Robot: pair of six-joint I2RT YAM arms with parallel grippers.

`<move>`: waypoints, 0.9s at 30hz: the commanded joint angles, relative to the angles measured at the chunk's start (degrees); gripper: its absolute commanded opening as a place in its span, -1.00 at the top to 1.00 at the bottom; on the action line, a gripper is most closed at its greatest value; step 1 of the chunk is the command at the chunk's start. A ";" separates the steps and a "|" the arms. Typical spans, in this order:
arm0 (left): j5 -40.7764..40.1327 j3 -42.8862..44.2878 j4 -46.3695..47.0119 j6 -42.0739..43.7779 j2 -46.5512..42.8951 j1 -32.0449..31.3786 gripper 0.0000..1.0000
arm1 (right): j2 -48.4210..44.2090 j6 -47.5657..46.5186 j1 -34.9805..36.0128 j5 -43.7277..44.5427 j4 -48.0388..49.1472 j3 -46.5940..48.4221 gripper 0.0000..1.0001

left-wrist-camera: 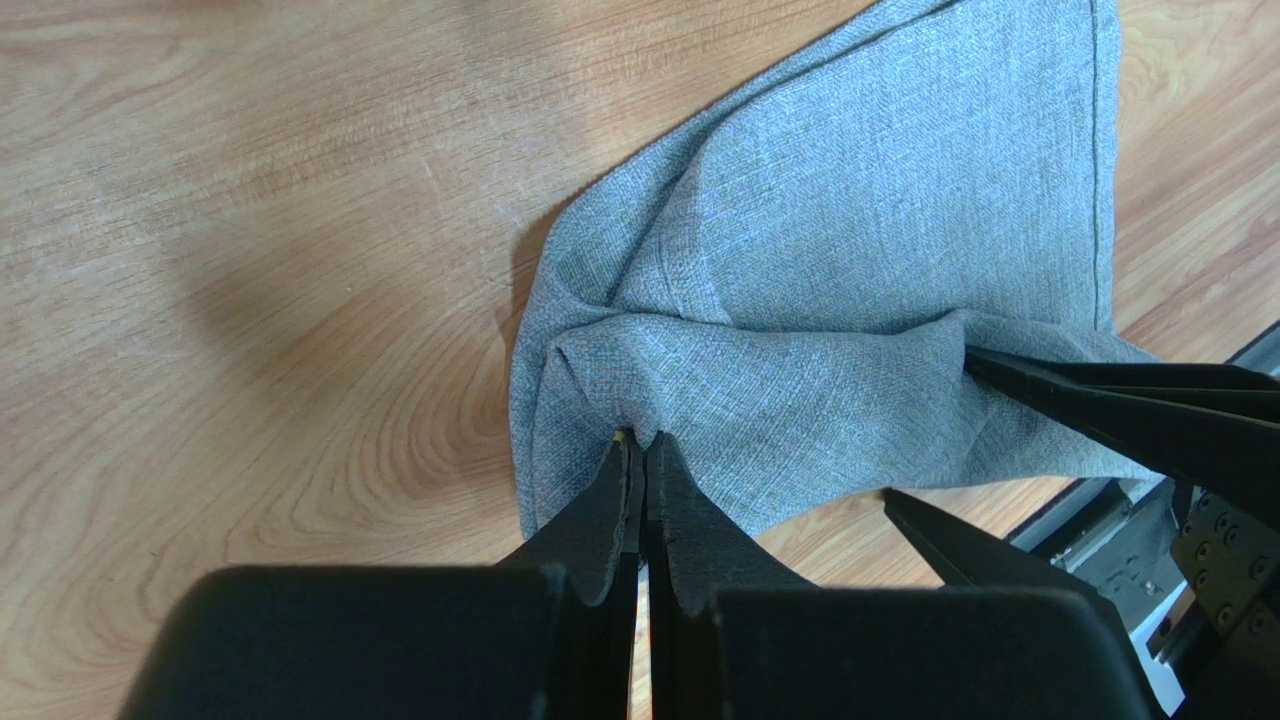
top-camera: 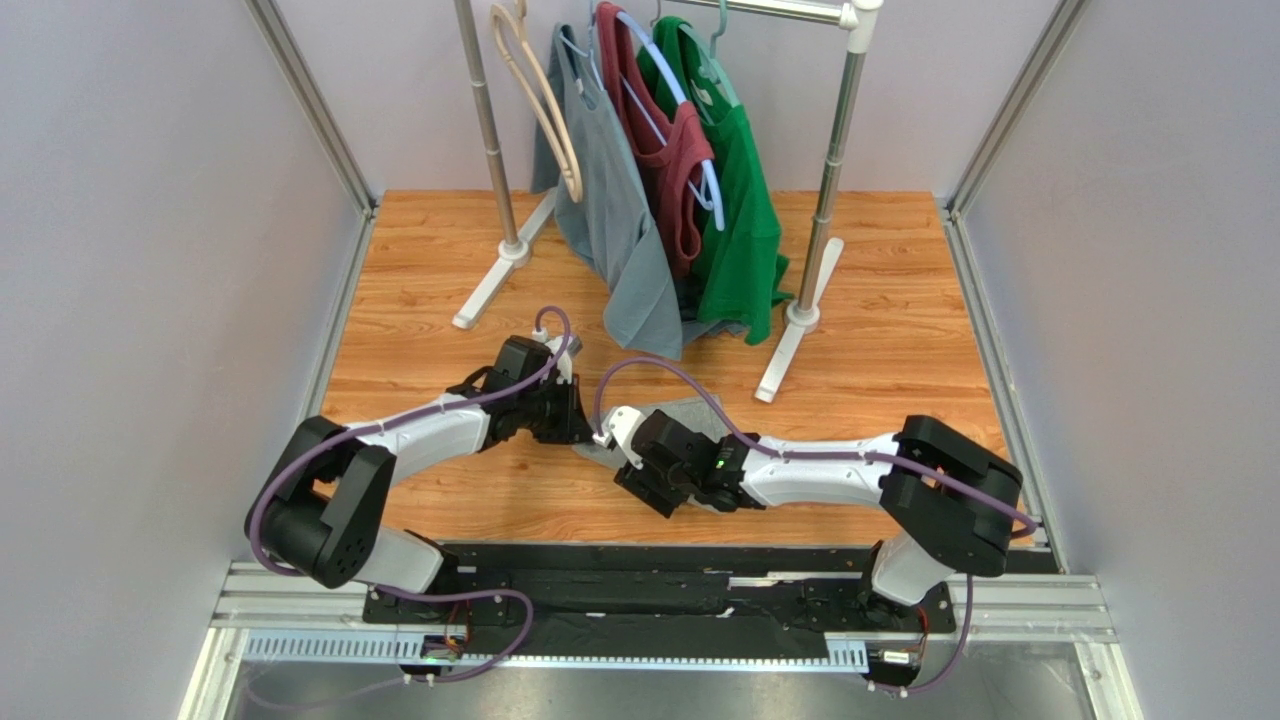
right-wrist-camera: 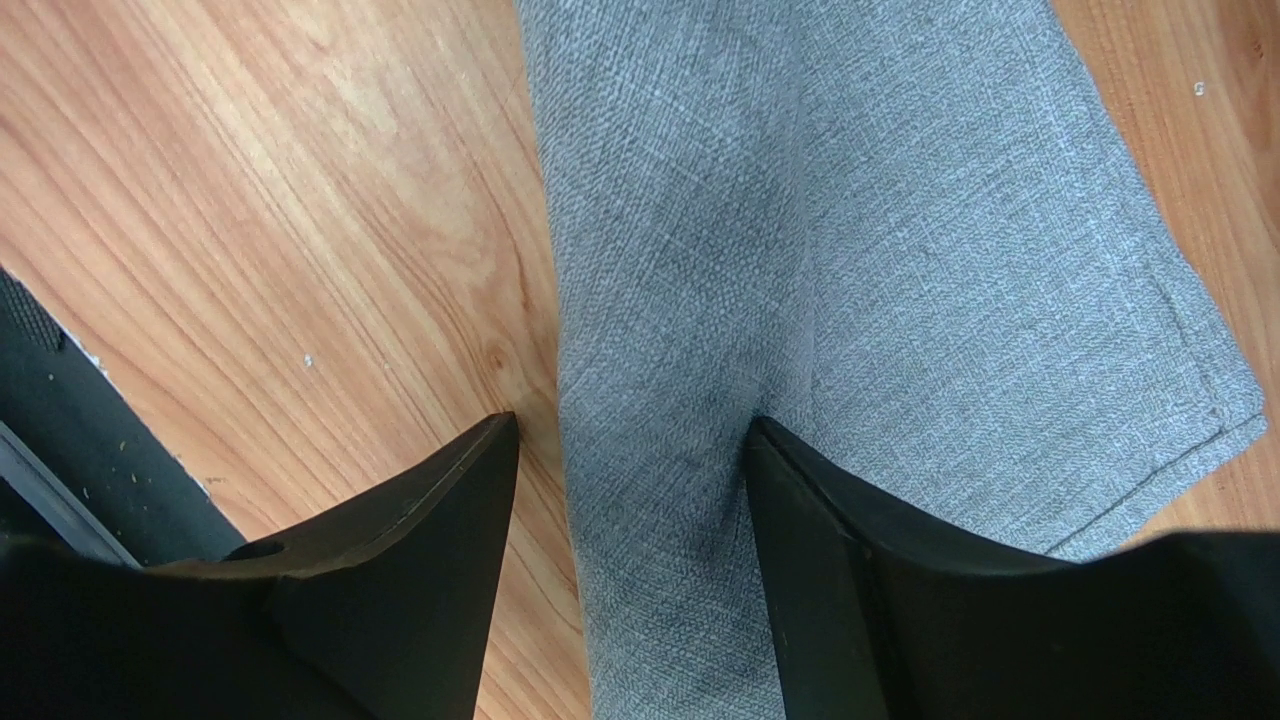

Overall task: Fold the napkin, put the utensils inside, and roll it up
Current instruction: Roll the napkin at the center of the board.

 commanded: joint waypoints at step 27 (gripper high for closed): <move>-5.72 -12.04 11.40 -2.14 -23.33 1.16 -0.12 | 4.62 8.94 -13.03 -29.22 0.62 -1.55 0.79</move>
